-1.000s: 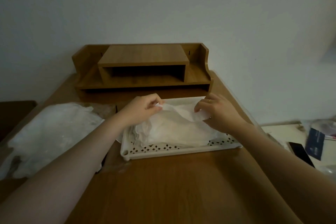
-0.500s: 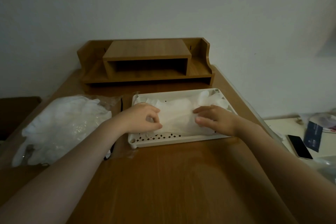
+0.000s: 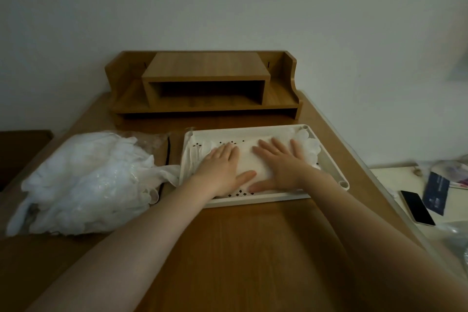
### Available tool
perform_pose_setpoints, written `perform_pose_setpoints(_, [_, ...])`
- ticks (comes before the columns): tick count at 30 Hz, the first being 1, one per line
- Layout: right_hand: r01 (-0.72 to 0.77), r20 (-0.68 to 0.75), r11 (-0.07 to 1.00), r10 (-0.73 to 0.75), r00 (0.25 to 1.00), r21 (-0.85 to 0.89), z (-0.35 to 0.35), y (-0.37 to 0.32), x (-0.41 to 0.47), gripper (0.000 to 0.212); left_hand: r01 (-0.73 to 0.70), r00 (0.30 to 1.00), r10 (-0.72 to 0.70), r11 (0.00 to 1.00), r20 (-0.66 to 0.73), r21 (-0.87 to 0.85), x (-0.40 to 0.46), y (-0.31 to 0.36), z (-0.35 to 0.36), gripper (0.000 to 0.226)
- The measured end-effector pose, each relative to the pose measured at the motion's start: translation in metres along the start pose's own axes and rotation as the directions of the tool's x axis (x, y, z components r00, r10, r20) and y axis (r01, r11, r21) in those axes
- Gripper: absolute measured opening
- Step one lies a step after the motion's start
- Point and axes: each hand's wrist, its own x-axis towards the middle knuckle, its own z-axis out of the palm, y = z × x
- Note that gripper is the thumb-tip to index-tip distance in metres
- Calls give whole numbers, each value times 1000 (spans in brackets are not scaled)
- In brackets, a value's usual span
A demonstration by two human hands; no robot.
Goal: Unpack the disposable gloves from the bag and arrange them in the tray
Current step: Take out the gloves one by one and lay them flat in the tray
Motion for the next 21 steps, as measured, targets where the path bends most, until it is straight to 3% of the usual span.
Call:
perform_pose_setpoints(3, [-66,9,998,66,998,-17,0,17,0,113,53,998,-53,999,16,9,-3,-7,3,98])
perform_pose_setpoints(8, [-159,70,980,151,986,119,0,36,-4,122,65,998,-65,998,-11,21,-8,-11,1,111])
perform_pose_setpoints(11, [-159,69,985,154,986,62,-5,34,-2,121,67,997,-67,998,22,-1,-7,-9,-6,109])
perform_pose_setpoints(13, [-156,-3,988,156,988,1,-14,27,-2,119,21,1000,-20,998,16,-59,-14,-8,-18,94])
perform_pose_setpoints(16, [-128,-224,989,143,964,77,-35,2,-6,100,-127,962,73,973,-264,-193,-34,-11,-42,59])
perform_pose_setpoints(19, [36,-453,985,46,890,171,-46,-40,-13,62,-216,855,23,924,-519,-315,-54,-22,-60,34])
perform_pose_setpoints(21, [171,-504,973,-71,861,156,-46,-68,-15,43,-262,784,-27,891,-620,-371,-62,-31,-68,29])
